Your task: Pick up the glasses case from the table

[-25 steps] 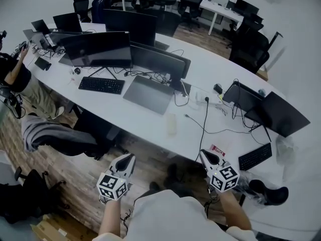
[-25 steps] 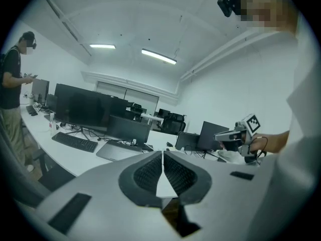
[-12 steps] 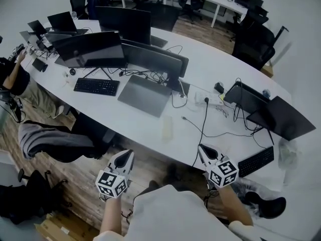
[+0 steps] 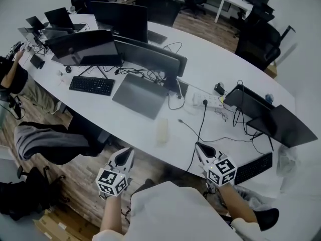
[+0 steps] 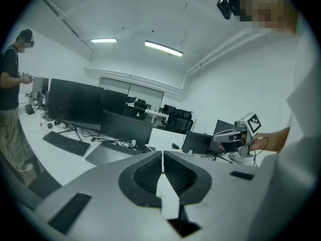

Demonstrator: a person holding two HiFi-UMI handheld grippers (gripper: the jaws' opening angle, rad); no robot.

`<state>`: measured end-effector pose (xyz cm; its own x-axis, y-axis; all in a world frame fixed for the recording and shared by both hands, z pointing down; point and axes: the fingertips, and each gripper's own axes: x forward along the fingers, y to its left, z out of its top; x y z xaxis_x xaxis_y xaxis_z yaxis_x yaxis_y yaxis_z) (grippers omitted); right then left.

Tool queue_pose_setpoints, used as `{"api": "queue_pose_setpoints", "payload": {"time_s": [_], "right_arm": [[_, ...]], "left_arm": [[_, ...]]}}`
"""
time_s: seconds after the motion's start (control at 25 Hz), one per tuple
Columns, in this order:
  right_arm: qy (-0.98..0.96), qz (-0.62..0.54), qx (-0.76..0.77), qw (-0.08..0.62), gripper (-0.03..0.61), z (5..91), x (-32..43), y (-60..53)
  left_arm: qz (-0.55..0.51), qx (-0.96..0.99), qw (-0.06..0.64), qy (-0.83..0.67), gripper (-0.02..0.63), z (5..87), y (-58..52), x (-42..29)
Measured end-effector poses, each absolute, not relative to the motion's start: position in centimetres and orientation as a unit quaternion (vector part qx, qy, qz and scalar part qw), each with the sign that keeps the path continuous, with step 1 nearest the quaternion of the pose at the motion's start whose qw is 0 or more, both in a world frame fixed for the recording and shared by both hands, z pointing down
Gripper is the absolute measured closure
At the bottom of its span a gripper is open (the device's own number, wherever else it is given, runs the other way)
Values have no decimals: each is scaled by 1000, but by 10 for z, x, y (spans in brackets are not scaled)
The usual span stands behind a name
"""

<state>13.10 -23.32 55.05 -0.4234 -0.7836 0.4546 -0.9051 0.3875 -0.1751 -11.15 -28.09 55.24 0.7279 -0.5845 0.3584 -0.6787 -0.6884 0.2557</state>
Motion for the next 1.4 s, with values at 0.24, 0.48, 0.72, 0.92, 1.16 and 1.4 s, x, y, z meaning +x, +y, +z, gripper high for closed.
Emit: {"api": "queue_pose_setpoints", "payload": {"time_s": [0.24, 0.48, 0.72, 0.92, 1.16, 1.4], "right_arm": [[-829, 213, 494, 151, 581, 565, 149, -250], [-831, 222, 489, 144, 581, 575, 175, -262], [-823, 235, 498, 137, 581, 584, 202, -266], [-815, 250, 506, 130, 581, 594, 212, -264], [-805, 260, 517, 131, 581, 604, 218, -262], [-788, 267, 539, 129, 581, 608, 220, -263]], "left_arm": [[135, 906, 191, -352, 603, 560, -297, -78], [155, 903, 193, -352, 601, 569, -312, -45], [185, 899, 198, -344, 570, 581, -324, -14], [205, 897, 205, -334, 488, 592, -332, 3], [231, 894, 222, -315, 406, 612, -339, 21], [267, 884, 255, -287, 307, 642, -347, 28]]}}
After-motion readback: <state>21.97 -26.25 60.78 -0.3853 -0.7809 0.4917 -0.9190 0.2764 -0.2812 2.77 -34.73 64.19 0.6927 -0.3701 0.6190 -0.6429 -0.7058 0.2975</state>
